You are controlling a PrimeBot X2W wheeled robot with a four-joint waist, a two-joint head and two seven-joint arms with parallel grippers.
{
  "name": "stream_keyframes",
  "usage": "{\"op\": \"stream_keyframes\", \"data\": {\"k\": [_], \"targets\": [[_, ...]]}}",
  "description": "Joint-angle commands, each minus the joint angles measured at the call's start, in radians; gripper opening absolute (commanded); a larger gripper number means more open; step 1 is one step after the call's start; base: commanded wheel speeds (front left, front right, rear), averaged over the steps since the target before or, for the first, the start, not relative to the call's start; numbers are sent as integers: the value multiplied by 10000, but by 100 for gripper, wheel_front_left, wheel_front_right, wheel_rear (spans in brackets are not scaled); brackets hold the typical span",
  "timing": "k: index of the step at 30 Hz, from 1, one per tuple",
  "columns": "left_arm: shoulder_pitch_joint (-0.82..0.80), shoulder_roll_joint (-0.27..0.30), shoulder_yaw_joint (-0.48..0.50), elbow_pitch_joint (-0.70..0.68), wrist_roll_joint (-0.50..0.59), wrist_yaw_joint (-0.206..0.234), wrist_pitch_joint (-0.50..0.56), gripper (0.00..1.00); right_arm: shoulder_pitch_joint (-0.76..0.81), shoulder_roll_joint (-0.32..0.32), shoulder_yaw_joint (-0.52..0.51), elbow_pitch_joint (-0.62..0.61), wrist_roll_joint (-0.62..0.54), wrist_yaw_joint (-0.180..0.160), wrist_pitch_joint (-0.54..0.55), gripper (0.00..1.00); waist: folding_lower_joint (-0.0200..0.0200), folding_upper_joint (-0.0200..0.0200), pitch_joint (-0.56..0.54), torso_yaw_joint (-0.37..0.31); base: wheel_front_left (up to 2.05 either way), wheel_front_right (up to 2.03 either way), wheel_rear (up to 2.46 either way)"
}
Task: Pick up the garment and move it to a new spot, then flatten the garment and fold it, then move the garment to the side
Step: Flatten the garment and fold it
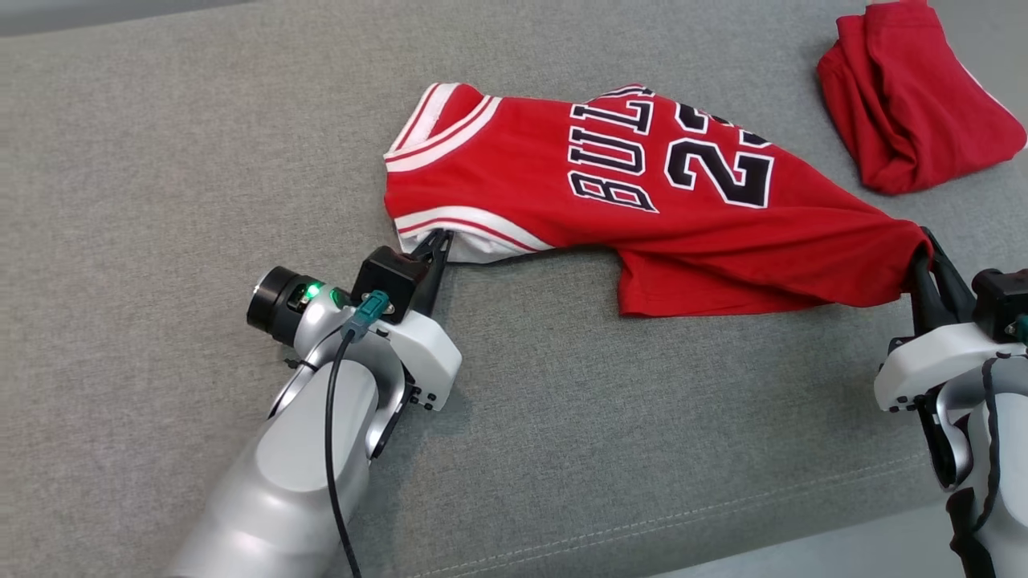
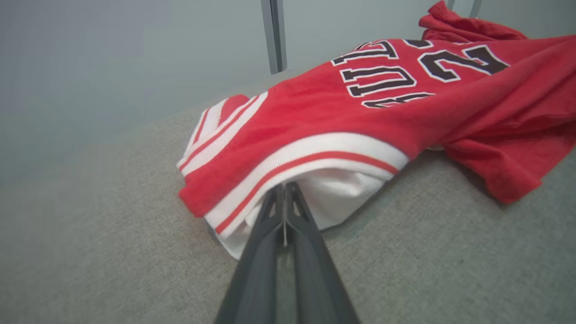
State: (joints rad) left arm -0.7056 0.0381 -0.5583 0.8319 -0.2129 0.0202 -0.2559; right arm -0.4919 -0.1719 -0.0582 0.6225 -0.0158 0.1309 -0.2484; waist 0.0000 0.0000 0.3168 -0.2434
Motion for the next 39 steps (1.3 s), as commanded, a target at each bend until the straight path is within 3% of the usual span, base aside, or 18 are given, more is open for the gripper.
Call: {"op": "stream_keyframes", "data": {"k": [1, 10, 20, 21, 25, 27, 32, 39], "targets": [[-170, 194, 418, -509, 167, 76, -59, 0, -114, -220, 202, -318, 86, -2, -133, 0, 0, 0, -227, 200, 0, 0, 0], [883, 590, 1158, -2747, 566, 181, -59, 0, -53, -613, 373, -1201, 108, -2, -133, 0, 0, 0, -1442, 835, 0, 0, 0], [2540, 1853, 2135, -7656, 521, 320, 114, 0, 348, -1585, -122, -3501, 237, -2, -133, 0, 0, 0, -2672, 1558, 0, 0, 0], [2540, 1853, 2135, -7656, 521, 320, 114, 0, 348, -1585, -122, -3501, 237, -2, -133, 0, 0, 0, -2672, 1558, 0, 0, 0], [3006, 2136, 2521, -9709, -374, 163, 1523, 0, 308, -1847, -425, -3901, 206, -2, -25, 0, 0, 0, -2680, 1790, 0, 0, 0], [3130, 2200, 2652, -10178, -913, 88, 2342, 0, 248, -1882, -112, -3644, 445, -2, 531, 0, 0, 0, -2587, 1866, 0, 0, 0], [2711, 2082, 2596, -8928, -1879, -395, 3233, 0, -587, -1865, 1445, -2202, 1389, -2, 1505, 0, 0, 0, -2071, 1911, 0, 0, 0], [1120, 1243, 1608, -4721, -1598, -1076, 2125, 0, -2435, -1392, 3325, 1065, 2450, -2, 1302, 0, 0, 0, -1128, 1807, 0, 0, 0]]}}
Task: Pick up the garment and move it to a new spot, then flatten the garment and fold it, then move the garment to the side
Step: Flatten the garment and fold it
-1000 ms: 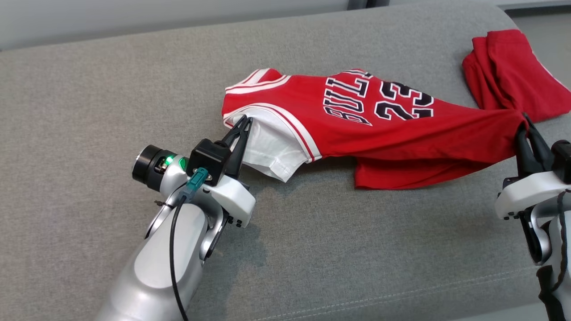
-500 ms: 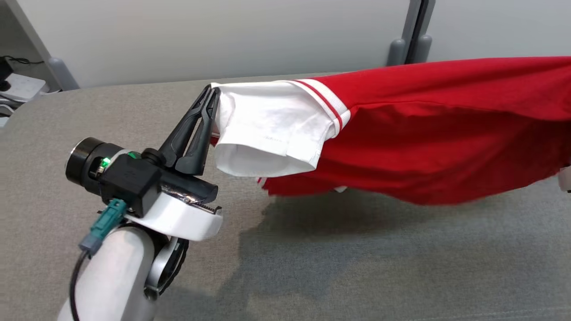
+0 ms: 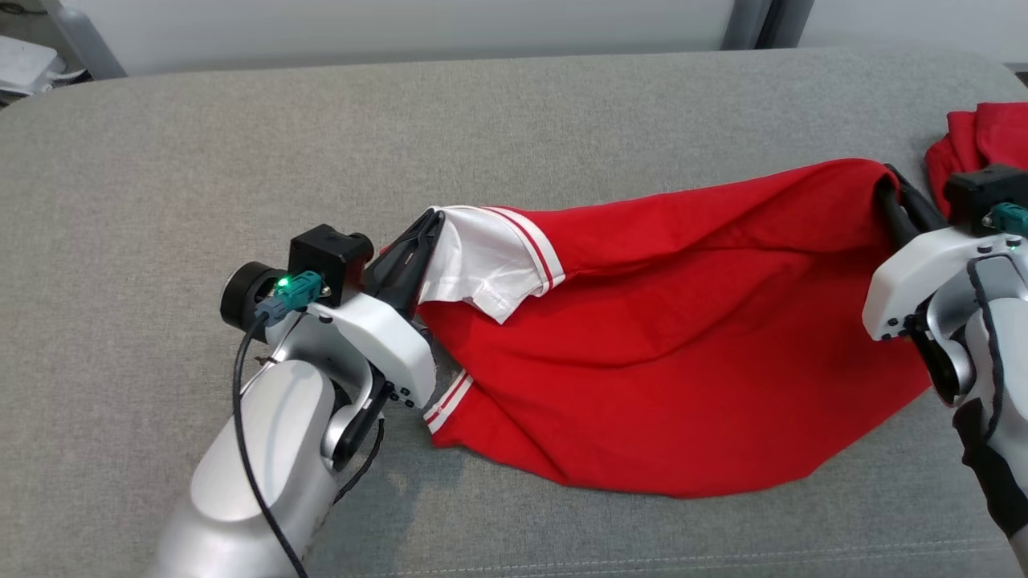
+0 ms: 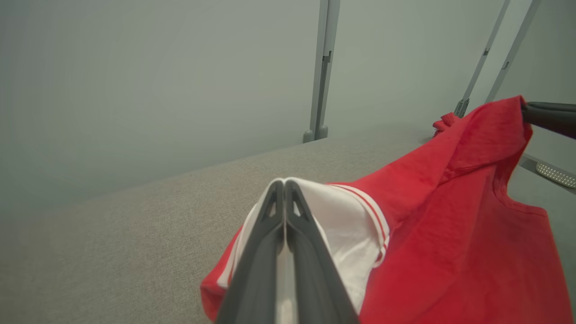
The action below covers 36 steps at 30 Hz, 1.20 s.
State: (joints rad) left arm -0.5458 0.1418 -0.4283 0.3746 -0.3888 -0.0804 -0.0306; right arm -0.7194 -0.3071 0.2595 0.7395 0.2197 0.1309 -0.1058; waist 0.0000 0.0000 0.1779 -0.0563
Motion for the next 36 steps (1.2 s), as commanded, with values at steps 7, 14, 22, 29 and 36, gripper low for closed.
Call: {"op": "stream_keyframes", "data": {"k": [7, 14, 22, 29, 36], "targets": [[-1761, -492, -276, 3032, 604, -136, -1741, 20, -1396, 158, 621, 2464, 465, -2, -1028, 100, 0, 0, 877, -225, 0, 0, 0], [-2244, -743, -145, 3424, 1045, 449, -2302, 100, -1266, 255, 125, 2273, 77, -2, -1550, 100, 0, 0, 1009, -440, 0, 0, 0], [-29, -698, 979, 1332, 1337, 1110, -2309, 100, 1591, 777, -1034, -956, -325, -2, -1558, 100, 0, 0, 313, -689, 0, 0, 0], [1570, -680, 1704, 970, 1359, 1575, -2310, 100, 3423, 1270, -1305, -2245, -468, -2, -1559, 100, 0, 0, -218, -806, 0, 0, 0], [1406, -545, 1990, 1779, 1546, 1687, -2311, 100, 4321, 1517, -1382, -2920, -444, -2, -1559, 100, 0, 0, -211, -977, 0, 0, 0]]}}
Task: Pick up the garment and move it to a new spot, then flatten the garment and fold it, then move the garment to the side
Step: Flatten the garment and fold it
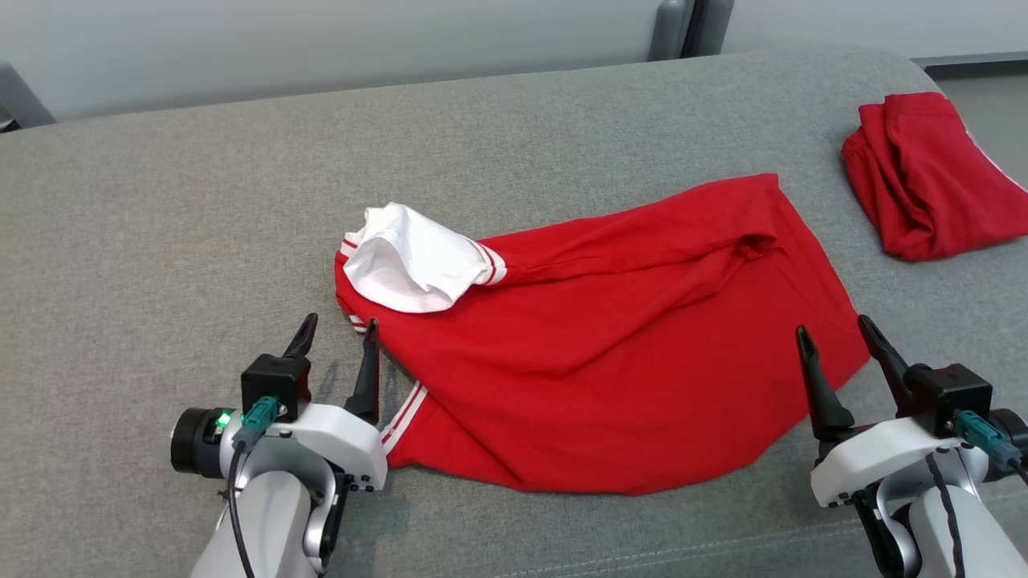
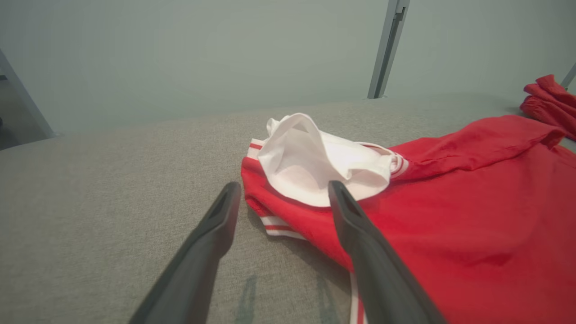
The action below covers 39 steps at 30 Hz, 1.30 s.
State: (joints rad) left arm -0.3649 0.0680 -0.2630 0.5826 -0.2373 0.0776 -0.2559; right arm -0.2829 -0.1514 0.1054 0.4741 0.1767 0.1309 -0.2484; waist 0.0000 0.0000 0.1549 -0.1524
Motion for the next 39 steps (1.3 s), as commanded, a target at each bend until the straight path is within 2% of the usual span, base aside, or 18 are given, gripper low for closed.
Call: {"op": "stream_keyframes", "data": {"k": [1, 14, 23, 24, 25, 26, 34, 39], "targets": [[-562, 211, 355, -42, 32, 110, -58, 100, -21, -33, 173, -297, -22, -2, -133, 100, 0, 0, 69, -56, 0, 0, 0], [-3109, 434, 302, 2976, 133, 131, 218, 100, -330, -163, 276, -524, 189, -2, -133, 100, 0, 0, 855, -451, 0, 0, 0], [-3802, 483, 195, 3847, 164, 178, 96, 100, -401, -160, 247, -555, 168, -2, -133, 100, 0, 0, 1039, -489, 0, 0, 0], [-3833, 481, 185, 3899, 162, 173, 75, 67, -401, -167, 236, -543, 163, -2, -133, 100, 0, 0, 1031, -480, 0, 0, 0], [-3857, 472, 174, 3931, 153, 151, 55, 23, -400, -173, 220, -533, 160, -2, -133, 100, 0, 0, 1019, -470, 0, 0, 0], [-3871, 457, 161, 3955, 135, 106, 38, 0, -398, -181, 207, -520, 155, -2, -133, 100, 0, 0, 1005, -459, 0, 0, 0], [-3821, 439, 91, 3693, 71, -140, -40, 0, -490, -95, 164, -381, 290, -2, -133, 100, 0, 0, 946, -379, 0, 0, 0], [-3597, 632, 159, 2775, 137, -36, -54, 0, -1138, 16, 150, 599, 1155, -2, -133, 100, 0, 0, 1135, -272, 0, 0, 0]]}}
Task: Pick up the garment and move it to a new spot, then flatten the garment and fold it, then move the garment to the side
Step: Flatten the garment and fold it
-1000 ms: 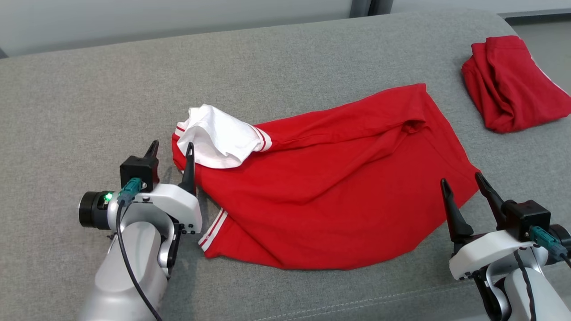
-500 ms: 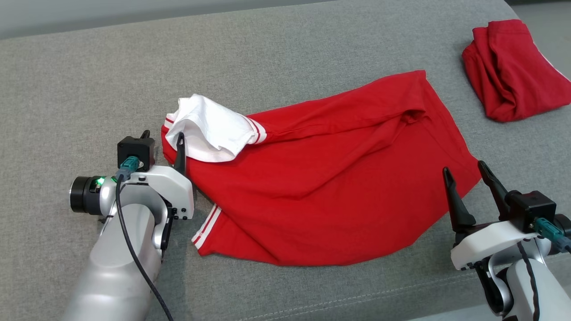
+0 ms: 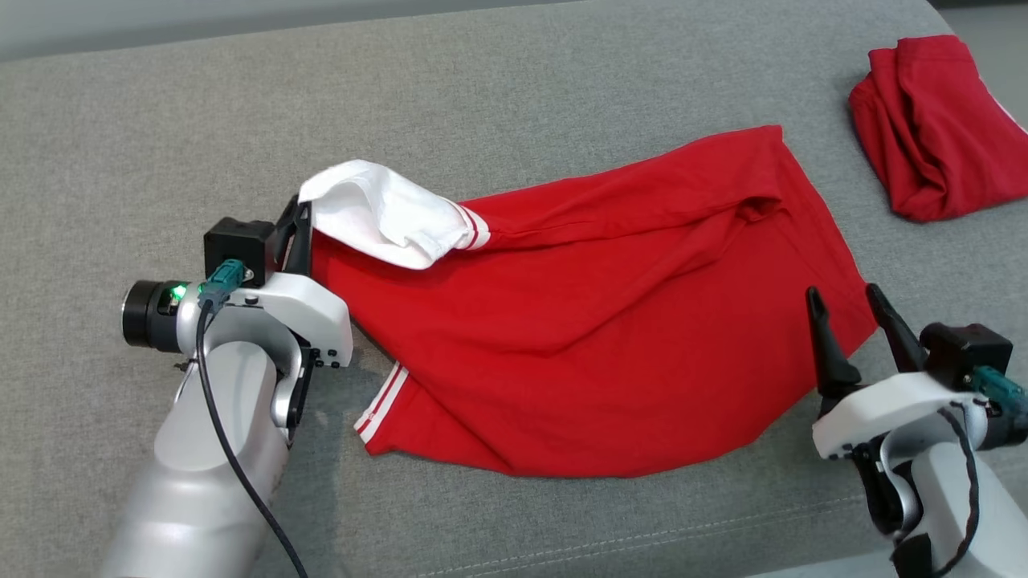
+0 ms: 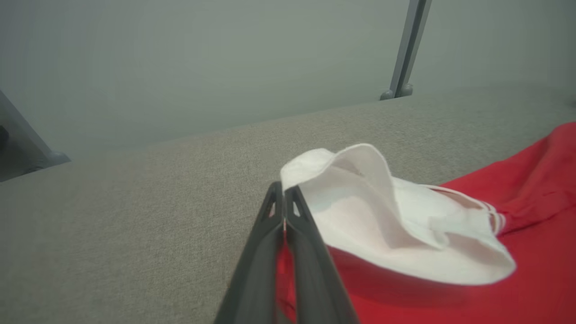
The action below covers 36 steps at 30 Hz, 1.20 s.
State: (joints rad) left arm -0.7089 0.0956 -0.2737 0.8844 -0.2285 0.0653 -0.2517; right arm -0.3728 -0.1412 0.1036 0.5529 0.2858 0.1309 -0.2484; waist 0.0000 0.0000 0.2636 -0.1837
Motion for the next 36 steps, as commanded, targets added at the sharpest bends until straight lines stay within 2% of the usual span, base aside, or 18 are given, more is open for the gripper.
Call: {"op": "stream_keyframes", "data": {"k": [1, 9, 23, 24, 26, 28, 30, 32, 36], "targets": [[-74, 418, 291, -496, 76, 135, -97, 0, -456, -114, 188, 82, 226, -2, -133, 100, 0, 0, 102, 86, 0, 0, 0], [578, 914, 461, -2146, 261, 547, -99, 0, -2133, -670, 778, 1890, 1204, -2, -133, 100, 0, 0, 512, 643, 0, 0, 0], [1024, 1076, 268, -3378, 255, 700, 85, 0, -3545, -935, 1959, 3431, 1908, -2, -134, 100, 0, 0, 977, 1307, 0, 0, 0], [1027, 1078, 252, -3425, 254, 712, 102, 0, -3601, -948, 2002, 3484, 1934, -2, -134, 97, 0, 0, 1000, 1331, 0, 0, 0], [1032, 1085, 222, -3516, 257, 741, 137, 0, -3712, -997, 2059, 3557, 1972, -2, -134, 76, 0, 0, 1053, 1379, 0, 0, 0], [1036, 1093, 195, -3605, 256, 769, 173, 0, -3821, -1088, 2093, 3559, 1893, -2, -134, 68, 0, 0, 1108, 1421, 0, 0, 0], [1050, 1110, 176, -3683, 253, 801, 204, 0, -3873, -1111, 2083, 3533, 1841, -2, -134, 29, 0, 0, 1147, 1442, 0, 0, 0], [1077, 1135, 168, -3748, 244, 836, 234, 0, -3922, -1166, 2085, 3468, 1681, -2, -134, 0, 0, 0, 1171, 1443, 0, 0, 0], [1153, 1180, 170, -3848, 204, 900, 252, 0, -3888, -1229, 1978, 3207, 1459, -2, -134, 0, 0, 0, 1146, 1403, 0, 0, 0]]}}
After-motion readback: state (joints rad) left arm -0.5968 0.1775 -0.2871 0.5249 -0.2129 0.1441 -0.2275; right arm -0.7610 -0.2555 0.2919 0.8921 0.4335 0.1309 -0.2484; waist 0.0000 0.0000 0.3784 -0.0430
